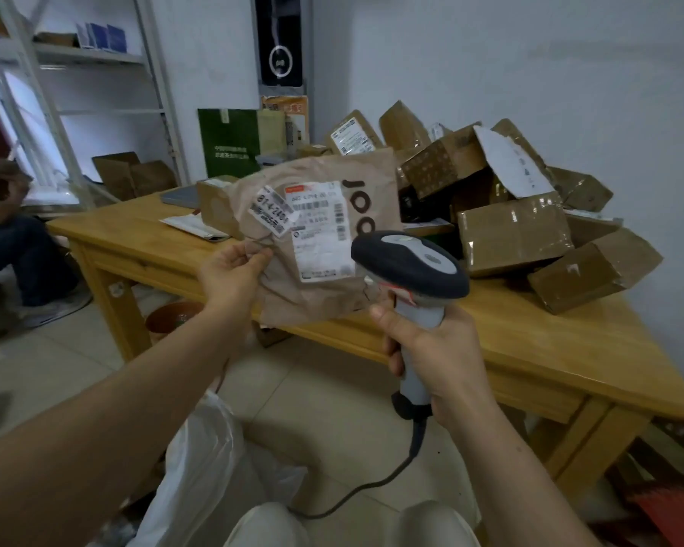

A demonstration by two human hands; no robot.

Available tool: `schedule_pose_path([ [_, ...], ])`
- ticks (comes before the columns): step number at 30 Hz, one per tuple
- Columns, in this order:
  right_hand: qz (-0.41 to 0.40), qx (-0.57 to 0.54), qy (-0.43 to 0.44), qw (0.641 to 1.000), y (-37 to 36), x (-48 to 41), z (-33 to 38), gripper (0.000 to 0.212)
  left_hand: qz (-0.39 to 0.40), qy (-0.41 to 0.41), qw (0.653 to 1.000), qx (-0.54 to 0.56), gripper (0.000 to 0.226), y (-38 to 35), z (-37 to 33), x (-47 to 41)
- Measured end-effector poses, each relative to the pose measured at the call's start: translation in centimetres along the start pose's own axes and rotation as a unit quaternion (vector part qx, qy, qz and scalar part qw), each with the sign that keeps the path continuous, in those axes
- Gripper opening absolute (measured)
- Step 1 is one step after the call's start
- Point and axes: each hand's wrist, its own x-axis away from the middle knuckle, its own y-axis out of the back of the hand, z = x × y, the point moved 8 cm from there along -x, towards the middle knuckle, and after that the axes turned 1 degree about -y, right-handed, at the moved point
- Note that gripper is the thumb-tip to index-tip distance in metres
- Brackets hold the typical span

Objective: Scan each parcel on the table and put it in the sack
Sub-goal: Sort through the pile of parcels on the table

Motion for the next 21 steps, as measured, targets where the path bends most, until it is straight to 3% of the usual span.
schedule_pose_path([
  [5,0.058,-0.009,-0.043,0.997,-4.8,-0.3,-2.1,0.015,-0.187,0.022,0.982,-0.027,0.008,13.2,2.6,-1.8],
  [8,0.101,-0.05,-0.071,0.991,-9.0,-0.4,-3.4,0.016,-0.297,0.049,0.952,-0.053,0.01,21.2,4.8,-0.8],
  [12,0.147,-0.145,-0.091,0.974,-15.2,-0.9,-3.5,0.012,-0.382,0.101,0.909,-0.136,0.013,30.3,9.0,1.1],
  [17,0.158,-0.269,-0.097,0.945,-21.9,-1.8,-4.1,0.015,-0.432,0.141,0.852,-0.26,0.014,36.6,12.6,3.2],
  [21,0.196,-0.3,-0.088,0.929,-25.8,-2.5,-4.8,0.012,-0.352,0.111,0.846,-0.386,0.012,38.0,14.9,1.9],
])
